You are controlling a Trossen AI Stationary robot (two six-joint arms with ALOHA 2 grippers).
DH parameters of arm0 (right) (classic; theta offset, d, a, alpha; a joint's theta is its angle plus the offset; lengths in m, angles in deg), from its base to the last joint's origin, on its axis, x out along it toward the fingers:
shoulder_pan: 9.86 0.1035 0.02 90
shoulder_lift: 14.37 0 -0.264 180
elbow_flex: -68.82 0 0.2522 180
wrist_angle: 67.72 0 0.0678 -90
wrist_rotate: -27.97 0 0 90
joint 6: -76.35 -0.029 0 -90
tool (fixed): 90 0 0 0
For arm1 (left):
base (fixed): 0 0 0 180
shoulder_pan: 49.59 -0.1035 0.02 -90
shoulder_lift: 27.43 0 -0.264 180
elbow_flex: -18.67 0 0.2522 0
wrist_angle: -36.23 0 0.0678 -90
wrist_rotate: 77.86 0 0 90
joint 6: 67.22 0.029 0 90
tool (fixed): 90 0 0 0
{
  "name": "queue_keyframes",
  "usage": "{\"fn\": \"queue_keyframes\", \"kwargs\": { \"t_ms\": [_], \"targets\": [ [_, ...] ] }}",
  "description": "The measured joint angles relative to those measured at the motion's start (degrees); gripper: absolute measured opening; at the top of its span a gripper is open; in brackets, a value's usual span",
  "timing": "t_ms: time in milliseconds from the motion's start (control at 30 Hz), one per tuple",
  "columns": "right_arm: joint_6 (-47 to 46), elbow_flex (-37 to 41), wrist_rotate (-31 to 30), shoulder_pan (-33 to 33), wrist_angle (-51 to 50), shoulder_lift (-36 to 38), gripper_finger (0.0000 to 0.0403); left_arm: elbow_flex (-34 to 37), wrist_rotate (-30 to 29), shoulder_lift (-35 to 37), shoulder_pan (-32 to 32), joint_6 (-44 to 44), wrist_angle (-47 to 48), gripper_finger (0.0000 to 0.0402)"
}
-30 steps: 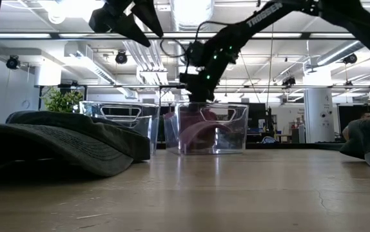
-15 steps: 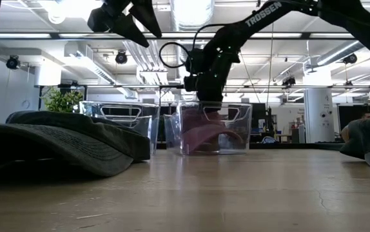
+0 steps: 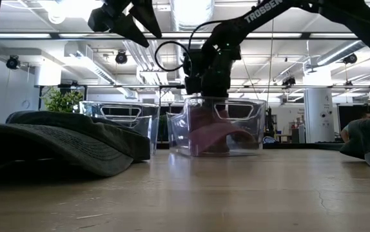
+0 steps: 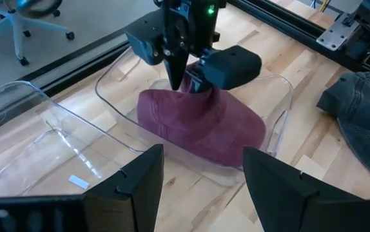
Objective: Pick & Place hat
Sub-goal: Put the right red cap into the right transparent bin
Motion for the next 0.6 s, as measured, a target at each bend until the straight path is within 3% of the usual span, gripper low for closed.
{"fn": "queue_keyframes", "kwargs": {
  "t_ms": [367,467,600],
  "targets": [
    [-1.3,0.0,-11.8,-0.3,13.3,8.6,0.0219,0.0,0.0,0.0,0.0,0.0,0.3,0.0206],
    [-1.5,0.0,-10.2,-0.8,11.1,11.3,0.0219,0.0,0.0,0.0,0.0,0.2,0.3,0.0206],
    [-2.2,0.1,-1.3,-0.7,2.8,12.7,0.0219,0.0,0.0,0.0,0.0,0.8,0.3,0.0206]
  ]
}}
